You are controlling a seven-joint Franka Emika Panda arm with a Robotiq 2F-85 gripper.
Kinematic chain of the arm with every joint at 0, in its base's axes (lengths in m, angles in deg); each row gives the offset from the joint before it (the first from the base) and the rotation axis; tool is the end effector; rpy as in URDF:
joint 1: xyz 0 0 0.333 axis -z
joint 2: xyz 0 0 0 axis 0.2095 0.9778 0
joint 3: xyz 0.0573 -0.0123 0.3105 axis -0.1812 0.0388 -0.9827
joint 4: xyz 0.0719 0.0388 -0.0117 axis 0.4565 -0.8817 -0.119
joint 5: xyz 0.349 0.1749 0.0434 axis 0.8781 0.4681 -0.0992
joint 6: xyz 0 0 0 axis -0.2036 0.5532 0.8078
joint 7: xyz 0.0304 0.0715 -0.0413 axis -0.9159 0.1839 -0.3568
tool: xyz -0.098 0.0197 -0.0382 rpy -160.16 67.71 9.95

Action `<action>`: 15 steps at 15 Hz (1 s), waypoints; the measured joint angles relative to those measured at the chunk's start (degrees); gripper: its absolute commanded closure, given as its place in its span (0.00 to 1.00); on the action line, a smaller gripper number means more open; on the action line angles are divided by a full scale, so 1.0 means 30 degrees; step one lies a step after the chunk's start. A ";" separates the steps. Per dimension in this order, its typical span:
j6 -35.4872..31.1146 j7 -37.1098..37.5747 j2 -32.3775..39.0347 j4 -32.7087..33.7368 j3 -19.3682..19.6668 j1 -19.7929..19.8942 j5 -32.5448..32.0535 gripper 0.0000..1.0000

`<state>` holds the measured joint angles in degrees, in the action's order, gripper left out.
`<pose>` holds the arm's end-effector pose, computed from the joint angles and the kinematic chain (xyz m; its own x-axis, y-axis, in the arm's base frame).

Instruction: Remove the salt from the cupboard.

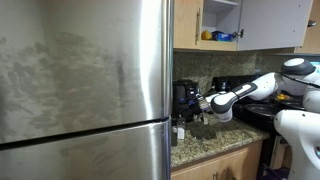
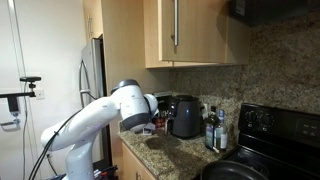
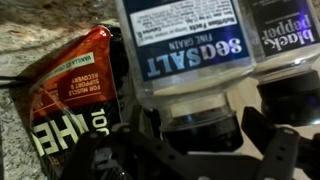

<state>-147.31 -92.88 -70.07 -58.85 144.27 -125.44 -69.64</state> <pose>0.4774 0.1319 0.2787 0.4009 0.2449 0.8828 0.7960 -0.5701 -0.2034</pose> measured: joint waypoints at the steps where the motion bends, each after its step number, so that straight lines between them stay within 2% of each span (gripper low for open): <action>1: -0.0467 0.0042 0.0905 -0.0310 -0.0051 0.0007 0.0688 0.00; 4: -0.1361 -0.0192 0.3637 -0.1293 -0.0860 0.0167 0.3055 0.00; 8: -0.1302 0.0862 0.7209 -0.2396 -0.4075 0.1746 0.5040 0.00; 11: -0.1271 0.3743 1.0095 -0.3043 -0.7461 0.4407 0.5074 0.00; 15: -0.1249 0.7619 1.2877 -0.3351 -1.3199 0.9366 0.5053 0.00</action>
<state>-151.05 -70.02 -31.44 -68.90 104.67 -97.34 -54.48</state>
